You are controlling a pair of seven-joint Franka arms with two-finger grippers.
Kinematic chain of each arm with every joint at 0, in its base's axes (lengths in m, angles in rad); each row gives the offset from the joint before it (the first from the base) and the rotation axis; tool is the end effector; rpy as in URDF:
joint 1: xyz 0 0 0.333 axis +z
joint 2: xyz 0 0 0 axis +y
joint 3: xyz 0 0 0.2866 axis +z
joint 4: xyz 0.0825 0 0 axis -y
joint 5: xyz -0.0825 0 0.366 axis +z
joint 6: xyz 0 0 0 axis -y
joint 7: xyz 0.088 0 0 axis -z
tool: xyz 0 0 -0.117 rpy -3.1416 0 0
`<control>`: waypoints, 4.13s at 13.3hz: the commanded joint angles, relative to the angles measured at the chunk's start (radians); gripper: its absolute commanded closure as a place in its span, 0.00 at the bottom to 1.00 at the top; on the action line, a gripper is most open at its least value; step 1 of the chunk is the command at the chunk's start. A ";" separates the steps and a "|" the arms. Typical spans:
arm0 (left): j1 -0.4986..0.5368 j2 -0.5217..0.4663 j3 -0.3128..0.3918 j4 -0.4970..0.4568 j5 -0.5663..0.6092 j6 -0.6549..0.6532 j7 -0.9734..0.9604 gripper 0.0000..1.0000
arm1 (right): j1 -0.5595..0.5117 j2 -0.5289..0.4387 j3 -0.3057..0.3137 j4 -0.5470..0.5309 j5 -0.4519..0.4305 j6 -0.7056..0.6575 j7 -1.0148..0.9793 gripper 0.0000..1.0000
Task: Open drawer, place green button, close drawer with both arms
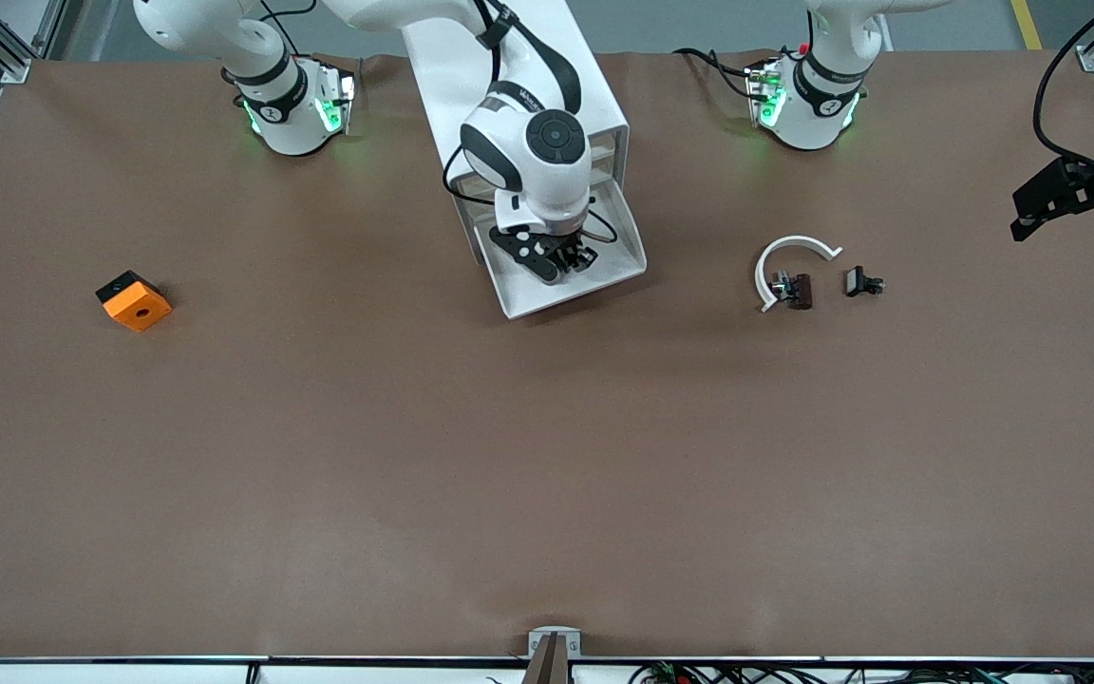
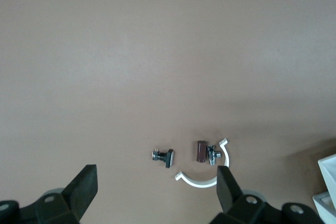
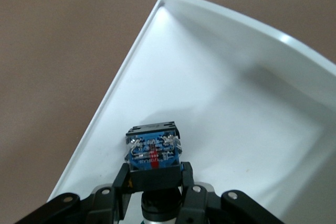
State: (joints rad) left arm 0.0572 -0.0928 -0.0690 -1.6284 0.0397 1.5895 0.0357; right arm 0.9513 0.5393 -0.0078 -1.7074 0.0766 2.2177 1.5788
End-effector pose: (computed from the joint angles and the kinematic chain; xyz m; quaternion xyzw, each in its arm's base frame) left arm 0.5127 -0.0031 0.6093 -0.9991 0.0235 -0.0266 0.0234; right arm 0.3727 0.5200 0.2525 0.9421 -0.3339 -0.0313 0.0052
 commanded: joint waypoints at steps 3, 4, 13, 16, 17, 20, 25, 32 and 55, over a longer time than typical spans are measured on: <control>-0.008 -0.016 0.009 0.021 -0.012 -0.063 0.029 0.00 | 0.020 0.044 -0.017 0.057 -0.017 -0.006 0.023 1.00; -0.008 -0.016 0.009 0.019 -0.012 -0.077 0.026 0.00 | 0.020 0.044 -0.017 0.058 -0.015 -0.006 0.023 1.00; -0.013 -0.016 0.006 0.021 -0.012 -0.092 0.006 0.00 | 0.006 0.042 -0.018 0.107 -0.027 -0.021 0.009 0.00; -0.014 -0.016 0.006 0.019 -0.008 -0.092 0.006 0.00 | -0.047 0.033 -0.018 0.178 -0.049 -0.108 -0.078 0.00; -0.014 -0.015 0.006 0.019 -0.008 -0.092 0.006 0.00 | -0.075 0.031 -0.018 0.207 -0.049 -0.154 -0.135 0.00; -0.011 -0.016 0.006 0.018 -0.008 -0.105 0.006 0.00 | -0.182 -0.011 -0.020 0.227 -0.050 -0.236 -0.375 0.00; -0.011 -0.018 0.006 0.013 -0.003 -0.099 0.009 0.00 | -0.464 -0.139 -0.018 0.224 -0.050 -0.430 -0.866 0.00; -0.008 -0.025 -0.011 0.010 -0.006 -0.105 0.006 0.00 | -0.863 -0.278 -0.018 0.227 -0.075 -0.631 -1.612 0.00; -0.290 0.637 -0.295 -0.028 -0.011 0.378 -0.704 0.00 | -1.051 -0.473 -0.015 0.304 -0.058 -0.897 -1.691 0.00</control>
State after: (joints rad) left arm -0.2008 0.4904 -0.3634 -1.6804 0.0199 1.9288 -0.5795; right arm -0.0812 0.1057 -0.0373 -1.3301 0.0139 1.3030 -0.1030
